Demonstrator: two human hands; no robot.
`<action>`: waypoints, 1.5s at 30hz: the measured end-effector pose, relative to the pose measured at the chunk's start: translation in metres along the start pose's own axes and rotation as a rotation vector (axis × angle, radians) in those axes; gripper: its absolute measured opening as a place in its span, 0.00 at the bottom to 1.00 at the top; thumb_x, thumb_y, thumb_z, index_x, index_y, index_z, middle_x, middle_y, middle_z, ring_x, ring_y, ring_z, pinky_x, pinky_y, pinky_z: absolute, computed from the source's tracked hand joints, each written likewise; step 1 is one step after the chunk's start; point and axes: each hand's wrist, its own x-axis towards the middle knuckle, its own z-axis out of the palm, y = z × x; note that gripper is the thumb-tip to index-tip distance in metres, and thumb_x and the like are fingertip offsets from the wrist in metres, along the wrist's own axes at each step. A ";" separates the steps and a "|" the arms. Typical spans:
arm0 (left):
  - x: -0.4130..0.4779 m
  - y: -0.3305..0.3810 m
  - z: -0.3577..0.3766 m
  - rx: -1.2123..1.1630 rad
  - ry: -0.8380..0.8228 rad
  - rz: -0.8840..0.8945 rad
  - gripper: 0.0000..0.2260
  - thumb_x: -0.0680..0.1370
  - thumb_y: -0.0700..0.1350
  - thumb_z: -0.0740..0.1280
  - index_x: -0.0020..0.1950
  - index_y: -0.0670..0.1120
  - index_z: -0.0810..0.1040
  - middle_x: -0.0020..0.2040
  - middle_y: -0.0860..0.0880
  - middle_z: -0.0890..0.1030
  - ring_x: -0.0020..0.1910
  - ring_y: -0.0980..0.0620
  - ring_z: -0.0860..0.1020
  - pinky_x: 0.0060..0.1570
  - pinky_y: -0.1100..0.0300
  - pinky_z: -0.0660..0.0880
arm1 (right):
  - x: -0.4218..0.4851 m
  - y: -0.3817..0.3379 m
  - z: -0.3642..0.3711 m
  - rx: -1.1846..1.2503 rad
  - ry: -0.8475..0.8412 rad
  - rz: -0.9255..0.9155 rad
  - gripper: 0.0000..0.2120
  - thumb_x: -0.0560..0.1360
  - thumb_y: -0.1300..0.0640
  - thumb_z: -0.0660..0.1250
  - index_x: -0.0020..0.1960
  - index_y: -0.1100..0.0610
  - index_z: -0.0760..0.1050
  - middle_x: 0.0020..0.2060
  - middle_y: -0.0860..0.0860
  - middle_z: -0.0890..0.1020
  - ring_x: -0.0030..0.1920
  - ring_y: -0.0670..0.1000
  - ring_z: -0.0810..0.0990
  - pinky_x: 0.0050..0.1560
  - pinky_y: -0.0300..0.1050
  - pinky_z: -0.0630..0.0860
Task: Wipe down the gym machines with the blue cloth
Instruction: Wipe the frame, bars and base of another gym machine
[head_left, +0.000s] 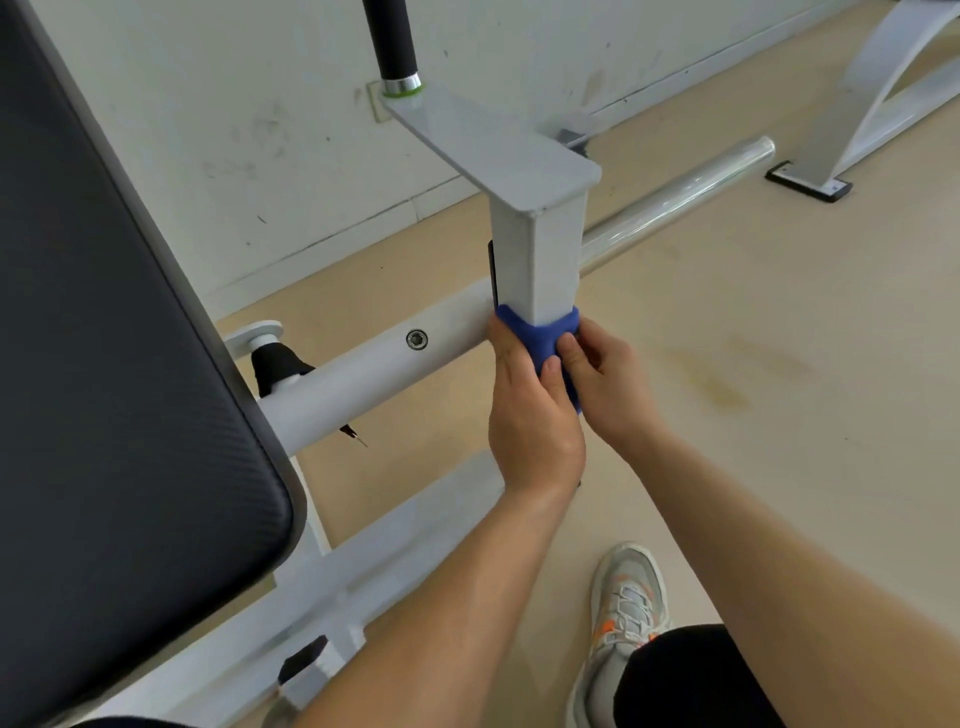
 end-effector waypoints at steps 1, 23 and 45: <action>-0.004 0.003 0.004 -0.054 0.019 -0.062 0.25 0.83 0.47 0.57 0.79 0.54 0.54 0.70 0.51 0.74 0.64 0.50 0.76 0.58 0.54 0.75 | 0.000 -0.003 -0.003 0.006 -0.028 -0.002 0.08 0.83 0.56 0.60 0.52 0.51 0.78 0.40 0.50 0.84 0.42 0.54 0.81 0.44 0.48 0.78; 0.000 0.000 -0.004 -0.121 0.334 -0.259 0.12 0.73 0.47 0.75 0.48 0.51 0.72 0.47 0.55 0.75 0.44 0.70 0.73 0.40 0.75 0.70 | -0.002 -0.008 -0.014 0.073 -0.107 -0.021 0.11 0.84 0.53 0.57 0.59 0.50 0.77 0.47 0.43 0.84 0.47 0.45 0.81 0.46 0.39 0.78; 0.004 -0.034 0.016 0.031 -0.126 -0.229 0.15 0.83 0.50 0.55 0.68 0.46 0.67 0.53 0.49 0.81 0.50 0.46 0.79 0.42 0.59 0.70 | 0.001 0.040 0.022 0.077 -0.063 0.216 0.15 0.85 0.52 0.51 0.49 0.51 0.75 0.39 0.46 0.81 0.40 0.46 0.79 0.44 0.44 0.76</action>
